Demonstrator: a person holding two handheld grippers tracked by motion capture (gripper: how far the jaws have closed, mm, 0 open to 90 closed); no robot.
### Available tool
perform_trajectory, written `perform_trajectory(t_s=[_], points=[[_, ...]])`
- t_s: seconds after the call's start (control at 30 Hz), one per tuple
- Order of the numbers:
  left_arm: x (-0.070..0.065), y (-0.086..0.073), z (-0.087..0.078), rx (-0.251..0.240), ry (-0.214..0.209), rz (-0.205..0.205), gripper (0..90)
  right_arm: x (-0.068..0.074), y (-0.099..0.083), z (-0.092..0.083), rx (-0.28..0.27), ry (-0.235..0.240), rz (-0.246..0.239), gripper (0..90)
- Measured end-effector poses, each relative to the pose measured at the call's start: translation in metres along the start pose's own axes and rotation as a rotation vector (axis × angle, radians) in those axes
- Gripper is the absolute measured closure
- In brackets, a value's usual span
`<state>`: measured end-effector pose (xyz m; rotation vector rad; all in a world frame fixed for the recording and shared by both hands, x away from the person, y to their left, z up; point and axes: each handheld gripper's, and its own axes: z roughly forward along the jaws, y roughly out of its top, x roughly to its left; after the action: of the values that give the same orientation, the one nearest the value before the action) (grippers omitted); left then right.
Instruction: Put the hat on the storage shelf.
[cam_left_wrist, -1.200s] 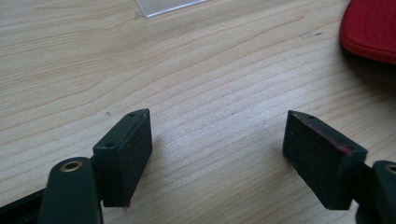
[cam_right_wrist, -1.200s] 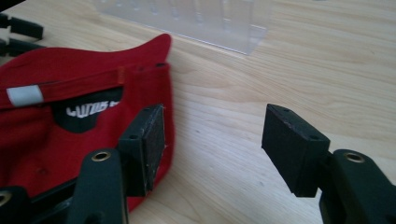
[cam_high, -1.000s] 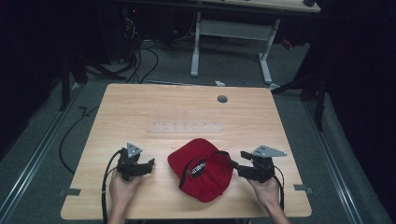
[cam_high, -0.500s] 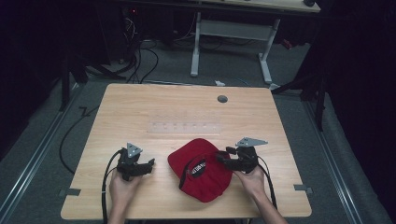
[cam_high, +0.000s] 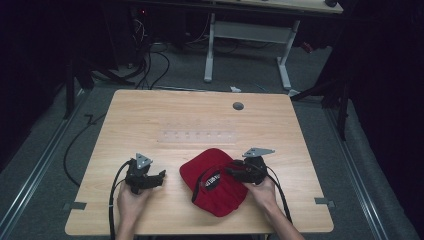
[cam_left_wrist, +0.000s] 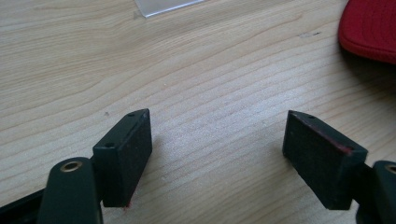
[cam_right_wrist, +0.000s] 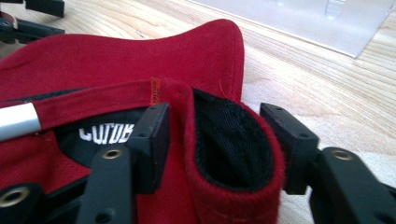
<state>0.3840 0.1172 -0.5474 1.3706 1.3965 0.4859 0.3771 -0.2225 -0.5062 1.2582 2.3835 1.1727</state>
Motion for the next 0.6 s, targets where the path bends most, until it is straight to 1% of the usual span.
perform_trajectory(t_s=[0.07,0.1,0.13,0.2,0.3,0.4,0.47,0.53,0.6], points=[[0.0000,0.0000,0.0000,0.000,0.000,0.000,24.2,-0.0007,-0.0003,0.0008,0.002,-0.001,0.002,50.4],[0.0000,0.0000,0.0000,0.000,-0.001,0.000,24.2,-0.0007,-0.0003,0.0008,0.002,-0.001,0.002,50.4],[-0.0005,-0.0001,-0.0003,0.001,-0.004,-0.001,24.3,0.0000,-0.0006,0.0009,0.007,-0.001,0.000,54.8],[-0.0009,-0.0005,-0.0009,0.000,-0.008,0.002,25.7,0.0002,-0.0010,0.0008,0.001,0.001,-0.011,60.2],[-0.0010,-0.0005,-0.0010,0.001,-0.009,0.002,26.1,0.0011,-0.0008,-0.0002,-0.006,0.021,-0.013,68.0],[-0.0012,-0.0006,-0.0008,0.000,-0.007,0.000,25.1,-0.0004,-0.0007,-0.0018,-0.020,0.043,0.014,71.9],[-0.0011,-0.0003,-0.0004,0.000,-0.003,-0.004,24.6,-0.0006,-0.0005,-0.0020,-0.023,0.048,0.014,73.1],[-0.0014,-0.0007,-0.0004,0.000,-0.003,0.000,24.6,0.0002,0.0001,-0.0042,-0.039,0.060,0.010,76.0],[-0.0019,-0.0010,-0.0005,0.001,-0.005,0.001,24.6,0.0008,0.0005,-0.0064,-0.051,0.070,0.018,77.1]])
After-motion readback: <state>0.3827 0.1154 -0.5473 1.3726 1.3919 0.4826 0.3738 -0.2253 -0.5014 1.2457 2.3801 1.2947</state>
